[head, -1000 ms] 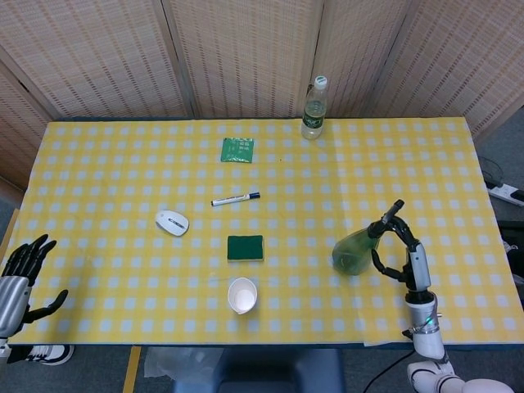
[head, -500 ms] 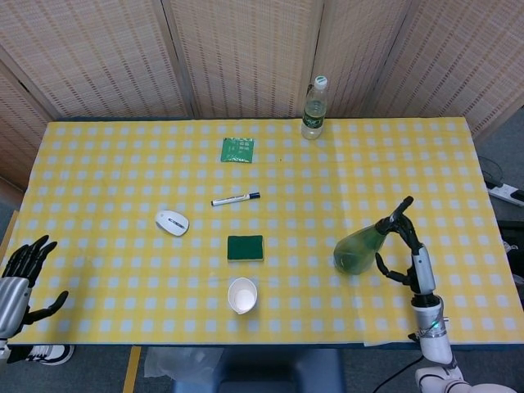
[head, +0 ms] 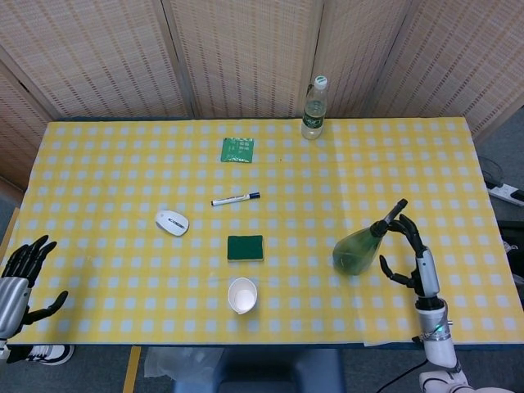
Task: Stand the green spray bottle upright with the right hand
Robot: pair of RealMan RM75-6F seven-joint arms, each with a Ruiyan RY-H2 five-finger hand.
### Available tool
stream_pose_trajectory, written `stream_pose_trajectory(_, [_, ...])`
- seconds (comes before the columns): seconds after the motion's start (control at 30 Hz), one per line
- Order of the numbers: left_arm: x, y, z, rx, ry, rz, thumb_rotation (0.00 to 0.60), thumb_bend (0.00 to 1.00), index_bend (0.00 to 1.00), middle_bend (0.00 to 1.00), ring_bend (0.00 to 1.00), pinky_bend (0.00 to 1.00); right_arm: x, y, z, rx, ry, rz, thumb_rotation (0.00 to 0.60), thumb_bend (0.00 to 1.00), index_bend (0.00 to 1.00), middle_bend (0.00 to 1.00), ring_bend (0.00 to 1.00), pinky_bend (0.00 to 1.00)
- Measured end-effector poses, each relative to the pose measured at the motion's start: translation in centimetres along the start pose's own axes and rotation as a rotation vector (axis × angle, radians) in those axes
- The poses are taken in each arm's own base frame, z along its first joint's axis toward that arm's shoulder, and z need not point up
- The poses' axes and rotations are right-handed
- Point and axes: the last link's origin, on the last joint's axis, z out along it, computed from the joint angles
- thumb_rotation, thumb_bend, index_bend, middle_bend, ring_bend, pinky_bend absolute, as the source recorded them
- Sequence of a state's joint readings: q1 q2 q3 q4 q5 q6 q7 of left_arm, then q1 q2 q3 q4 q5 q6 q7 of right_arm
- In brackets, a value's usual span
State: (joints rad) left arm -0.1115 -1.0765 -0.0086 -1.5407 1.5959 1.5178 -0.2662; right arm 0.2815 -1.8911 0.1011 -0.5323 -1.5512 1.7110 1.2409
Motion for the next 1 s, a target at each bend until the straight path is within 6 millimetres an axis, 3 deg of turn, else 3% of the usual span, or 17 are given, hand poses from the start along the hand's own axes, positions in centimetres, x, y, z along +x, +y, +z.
stream_pose_trajectory(0.3, [0.3,0.2,-0.2,-0.022,0.022,0.004,0.600,0.36,0.00,0.02,0.05,0.00,3.1,-1.6,-2.2,0.072,0.007,-0.098,0.600,0.42,0.13,0.22,0.23,0.05])
stream_pose_trajectory(0.5, [0.3,0.6,-0.3,-0.062,0.075,0.054,0.600,0.35,0.00,0.00,0.00,0.00,6.1,-2.8,-3.8,0.057,-0.053,-0.346,0.600,0.42,0.13,0.16,0.13,0.00])
stream_pose_trajectory(0.6, [0.1,0.9,-0.4,-0.069,0.076,0.102,0.600,0.34,0.00,0.00,0.00,0.00,7.7,-3.4,-4.3,-0.018,-0.082,-0.548,0.600,0.42,0.12,0.07,0.07,0.00])
stream_pose_trajectory(0.73, [-0.4,1.5,-0.6,-0.074,0.067,0.155,0.600,0.34,0.00,0.01,0.00,0.00,8.4,-5.3,-4.7,-0.146,-0.102,-0.772,0.600,0.42,0.12,0.07,0.07,0.00])
stream_pose_trajectory(0.87, [-0.9,1.6,-0.5,-0.059,0.042,0.166,0.600,0.34,0.00,0.01,0.00,0.00,8.9,-8.4,-5.1,-0.287,-0.176,-0.947,0.600,0.42,0.12,0.07,0.07,0.00])
stream_pose_trajectory(1.0, [-1.3,1.6,-0.2,-0.053,0.029,0.173,0.600,0.34,0.00,0.01,0.00,0.00,10.2,-9.6,-5.6,-0.379,-0.269,-1.033,0.600,0.42,0.12,0.07,0.07,0.00])
